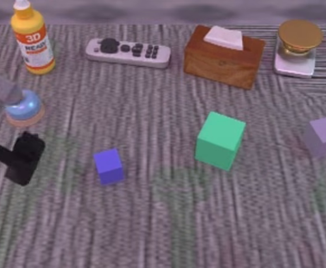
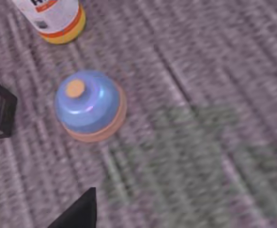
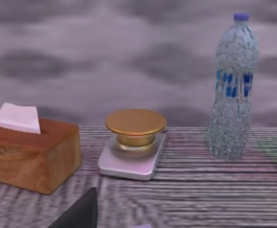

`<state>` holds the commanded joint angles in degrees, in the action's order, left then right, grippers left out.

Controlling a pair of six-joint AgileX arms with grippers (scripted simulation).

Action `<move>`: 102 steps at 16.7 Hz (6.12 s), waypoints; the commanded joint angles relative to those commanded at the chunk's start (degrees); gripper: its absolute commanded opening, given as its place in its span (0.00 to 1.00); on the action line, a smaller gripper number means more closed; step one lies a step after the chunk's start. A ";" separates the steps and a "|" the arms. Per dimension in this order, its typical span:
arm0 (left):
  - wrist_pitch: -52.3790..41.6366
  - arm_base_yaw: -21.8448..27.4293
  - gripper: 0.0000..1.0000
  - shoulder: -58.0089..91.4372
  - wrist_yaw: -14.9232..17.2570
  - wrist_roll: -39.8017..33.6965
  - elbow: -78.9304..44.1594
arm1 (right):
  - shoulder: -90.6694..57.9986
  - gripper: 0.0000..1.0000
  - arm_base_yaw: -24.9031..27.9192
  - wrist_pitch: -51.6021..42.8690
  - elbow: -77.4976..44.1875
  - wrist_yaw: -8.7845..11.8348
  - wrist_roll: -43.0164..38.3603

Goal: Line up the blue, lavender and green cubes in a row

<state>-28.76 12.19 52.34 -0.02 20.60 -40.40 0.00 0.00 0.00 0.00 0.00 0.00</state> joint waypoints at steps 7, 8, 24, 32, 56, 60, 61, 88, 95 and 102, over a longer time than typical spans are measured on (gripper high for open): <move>-21.30 8.82 1.00 40.04 -0.02 14.89 -28.38 | 0.00 1.00 0.00 0.00 0.00 0.00 0.00; -23.69 9.86 1.00 44.36 0.00 16.62 -31.83 | 0.00 1.00 0.00 0.00 0.00 0.00 0.00; -31.22 14.31 1.00 64.40 0.12 24.40 -46.15 | 0.00 1.00 0.00 0.00 0.00 0.00 0.00; -15.78 14.36 1.00 71.19 0.17 24.54 -37.68 | 0.00 1.00 0.00 0.00 0.00 0.00 0.00; -15.78 14.36 0.00 71.19 0.17 24.54 -37.68 | 0.00 1.00 0.00 0.00 0.00 0.00 0.00; -19.70 14.26 0.00 68.15 1.15 23.87 -39.93 | 0.00 1.00 0.00 0.00 0.00 0.00 0.00; -21.70 14.06 0.00 67.40 1.15 23.80 -41.07 | 0.00 1.00 0.00 0.00 0.00 0.00 0.00; -44.80 42.53 0.00 79.20 0.71 14.95 -76.08 | 0.00 1.00 0.00 0.00 0.00 0.00 0.00; -36.01 42.39 0.00 81.10 0.79 14.89 -69.63 | 0.00 1.00 0.00 0.00 0.00 0.00 0.00; -31.22 42.59 0.00 82.59 0.75 14.92 -65.88 | 0.00 1.00 0.00 0.00 0.00 0.00 0.00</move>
<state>-59.98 54.78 134.93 0.73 35.52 -106.28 0.00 0.00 0.00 0.00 0.00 0.00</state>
